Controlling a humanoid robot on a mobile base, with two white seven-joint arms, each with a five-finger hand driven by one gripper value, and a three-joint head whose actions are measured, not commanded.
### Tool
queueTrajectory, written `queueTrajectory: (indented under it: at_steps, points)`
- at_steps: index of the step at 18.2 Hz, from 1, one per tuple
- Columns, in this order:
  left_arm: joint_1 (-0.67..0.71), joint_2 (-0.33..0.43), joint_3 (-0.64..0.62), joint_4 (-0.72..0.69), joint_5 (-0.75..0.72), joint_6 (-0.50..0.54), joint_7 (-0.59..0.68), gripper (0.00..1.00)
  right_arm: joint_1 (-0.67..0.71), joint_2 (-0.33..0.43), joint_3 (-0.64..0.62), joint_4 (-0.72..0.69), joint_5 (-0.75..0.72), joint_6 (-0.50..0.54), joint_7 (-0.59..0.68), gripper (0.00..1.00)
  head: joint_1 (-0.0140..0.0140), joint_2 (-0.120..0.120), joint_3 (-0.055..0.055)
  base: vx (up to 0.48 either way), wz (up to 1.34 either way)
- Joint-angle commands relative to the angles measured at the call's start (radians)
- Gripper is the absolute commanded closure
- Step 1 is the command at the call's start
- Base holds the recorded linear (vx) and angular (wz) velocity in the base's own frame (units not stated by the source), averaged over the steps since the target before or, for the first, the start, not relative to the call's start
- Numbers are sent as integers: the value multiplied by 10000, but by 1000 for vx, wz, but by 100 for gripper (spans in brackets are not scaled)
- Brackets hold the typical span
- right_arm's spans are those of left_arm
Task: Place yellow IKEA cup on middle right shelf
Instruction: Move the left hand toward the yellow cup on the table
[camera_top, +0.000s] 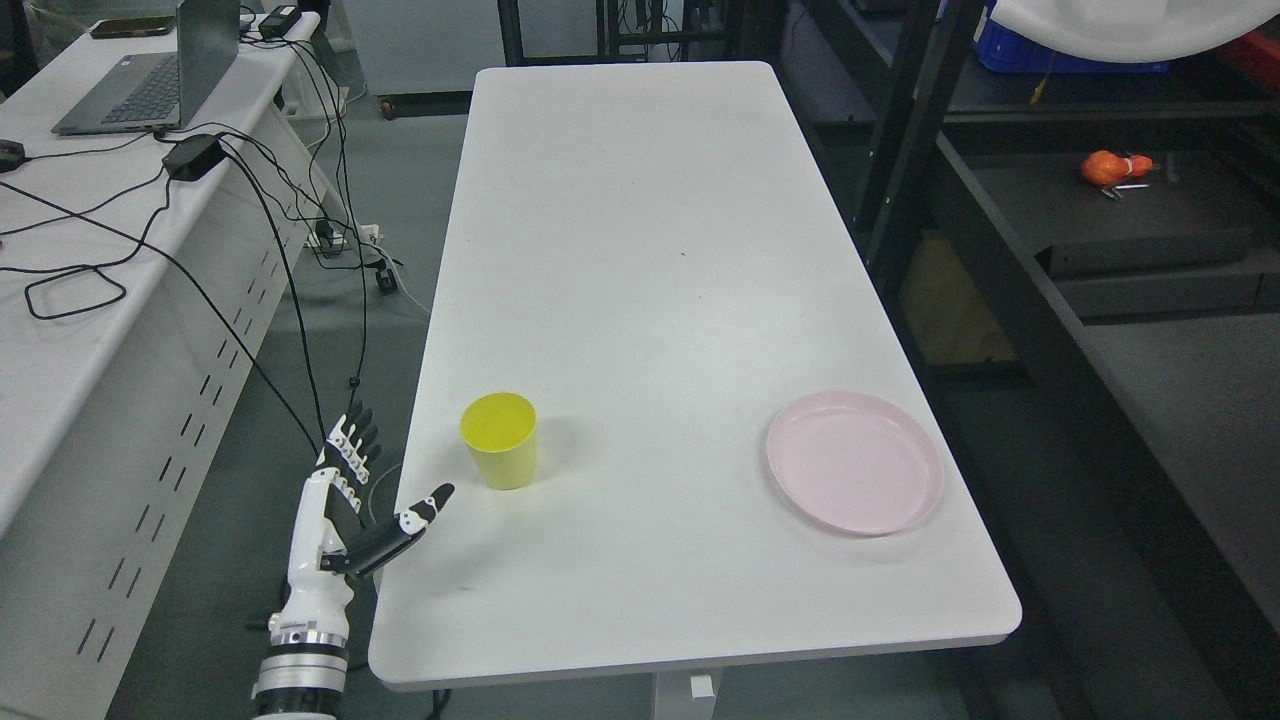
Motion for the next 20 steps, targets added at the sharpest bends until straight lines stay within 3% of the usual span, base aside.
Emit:
queueTrajectory:
  at_steps: [1, 4, 7, 14, 20]
  points:
    - [252, 175, -22, 48, 9, -2, -6, 1, 138, -175, 169, 0, -245, 3, 8, 1, 0, 0, 0, 0, 0]
    - [237, 175, -68, 78, 131, -2, -21, 1, 138, -175, 169, 0, -245, 3, 8, 1, 0, 0, 0, 0, 0]
    - [-130, 175, -282, 292, 1203, 28, -52, 2, 138, -175, 169, 0, -245, 3, 8, 1, 0, 0, 0, 0, 0]
    - [-1433, 175, -298, 1887, 1283, 151, -52, 2, 138, -175, 169, 0, -245, 3, 8, 1, 0, 2, 0, 0, 0]
    - [-1619, 175, -1170, 1996, 1283, 167, -235, 2, 138, -175, 169, 0, -245, 3, 8, 1, 0, 1, 0, 0, 0]
